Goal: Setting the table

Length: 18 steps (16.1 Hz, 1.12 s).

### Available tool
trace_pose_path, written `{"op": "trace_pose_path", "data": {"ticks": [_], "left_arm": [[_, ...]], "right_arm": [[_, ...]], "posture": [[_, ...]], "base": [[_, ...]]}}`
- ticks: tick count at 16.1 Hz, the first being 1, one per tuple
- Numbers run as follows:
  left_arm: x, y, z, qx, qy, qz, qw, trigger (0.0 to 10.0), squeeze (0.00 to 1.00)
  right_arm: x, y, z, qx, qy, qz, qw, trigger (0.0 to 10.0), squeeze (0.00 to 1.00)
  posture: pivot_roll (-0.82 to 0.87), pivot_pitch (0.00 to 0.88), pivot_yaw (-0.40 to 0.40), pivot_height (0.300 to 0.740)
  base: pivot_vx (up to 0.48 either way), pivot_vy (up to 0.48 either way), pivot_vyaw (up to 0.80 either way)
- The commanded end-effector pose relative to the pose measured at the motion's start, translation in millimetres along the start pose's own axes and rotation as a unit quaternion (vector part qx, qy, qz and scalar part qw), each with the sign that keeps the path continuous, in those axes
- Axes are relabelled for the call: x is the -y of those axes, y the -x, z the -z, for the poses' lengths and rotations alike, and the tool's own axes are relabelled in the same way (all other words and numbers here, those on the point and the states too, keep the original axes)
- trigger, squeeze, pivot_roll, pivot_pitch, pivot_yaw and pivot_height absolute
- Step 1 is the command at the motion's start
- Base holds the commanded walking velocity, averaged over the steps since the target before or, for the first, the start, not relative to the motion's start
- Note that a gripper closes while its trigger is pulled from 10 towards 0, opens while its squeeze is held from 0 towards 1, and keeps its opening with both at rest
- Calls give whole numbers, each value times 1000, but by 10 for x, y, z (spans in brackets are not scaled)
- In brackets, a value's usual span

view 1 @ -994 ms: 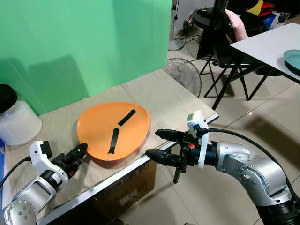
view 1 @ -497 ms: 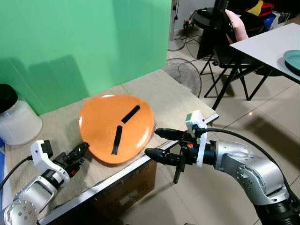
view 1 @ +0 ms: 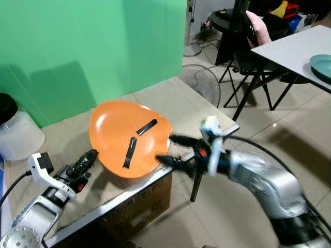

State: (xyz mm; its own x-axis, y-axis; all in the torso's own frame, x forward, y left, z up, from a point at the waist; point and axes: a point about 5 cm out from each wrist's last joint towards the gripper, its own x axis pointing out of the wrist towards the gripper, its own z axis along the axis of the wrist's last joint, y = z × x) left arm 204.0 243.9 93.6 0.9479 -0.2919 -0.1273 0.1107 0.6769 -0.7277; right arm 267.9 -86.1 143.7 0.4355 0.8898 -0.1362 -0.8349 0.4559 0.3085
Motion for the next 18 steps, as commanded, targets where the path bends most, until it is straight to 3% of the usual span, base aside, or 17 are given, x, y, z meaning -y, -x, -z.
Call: {"op": "trace_pose_path", "data": {"ticks": [1, 4, 6, 7, 8, 9, 10, 11, 12, 15, 18], "left_arm": [[-22, 18, -45, 6, -16, -16, 1000, 0, 0], [-110, 29, 5, -17, -27, -50, 998, 0, 0], [-217, 44, 92, -57, -50, -92, 993, 0, 0], [-301, 50, 123, -75, -62, -124, 988, 1333, 0], [-323, 54, 130, -80, -65, -131, 986, 4039, 0], [-355, 60, 129, -84, -75, -143, 983, 10000, 0], [-379, 64, 116, -78, -72, -149, 983, 10000, 322], [-386, 65, 108, -73, -66, -148, 984, 10000, 322], [-384, 72, 85, -65, -50, -136, 987, 10000, 1000], [-327, 26, 23, -46, -34, -105, 993, 10000, 1000], [-325, -16, -15, -39, -24, -97, 994, 10000, 1000]], "right_arm": [[115, -6, -44, 9, 4, 48, 999, 10000, 0], [115, -79, -85, 23, -4, 58, 998, 10000, 0], [141, -116, -69, 20, 5, 72, 997, 10000, 0], [257, -143, -40, 11, 20, 124, 992, 10000, 0], [311, -155, -37, 11, 18, 147, 989, 10000, 0], [376, -168, -38, 19, 2, 170, 985, 10000, 0], [433, -189, -34, 24, -10, 186, 982, 10000, 0], [454, -202, -30, 25, -14, 191, 981, 10000, 0], [487, -275, -2, 24, -33, 190, 981, 10000, 0], [459, -445, 99, 1, -76, 155, 985, 10000, 0], [475, -639, 178, -14, -125, 156, 980, 10000, 0]], "posture": [[-45, 0, 49, 740], [-46, 0, 56, 740], [-48, 0, 57, 740], [-49, 0, 56, 740], [-51, 0, 55, 740], [-52, 0, 55, 740], [-54, 0, 56, 740], [-55, 0, 57, 740], [-55, 0, 59, 740], [-57, 0, 59, 740], [-62, 0, 65, 740]], "base": [[0, 0, 0], [0, 0, 0], [0, 0, 0], [0, 0, 0], [0, 0, 0], [0, 0, 0], [0, 0, 0], [0, 0, 0], [0, 0, 0], [0, 0, 0], [0, 0, 0]]}}
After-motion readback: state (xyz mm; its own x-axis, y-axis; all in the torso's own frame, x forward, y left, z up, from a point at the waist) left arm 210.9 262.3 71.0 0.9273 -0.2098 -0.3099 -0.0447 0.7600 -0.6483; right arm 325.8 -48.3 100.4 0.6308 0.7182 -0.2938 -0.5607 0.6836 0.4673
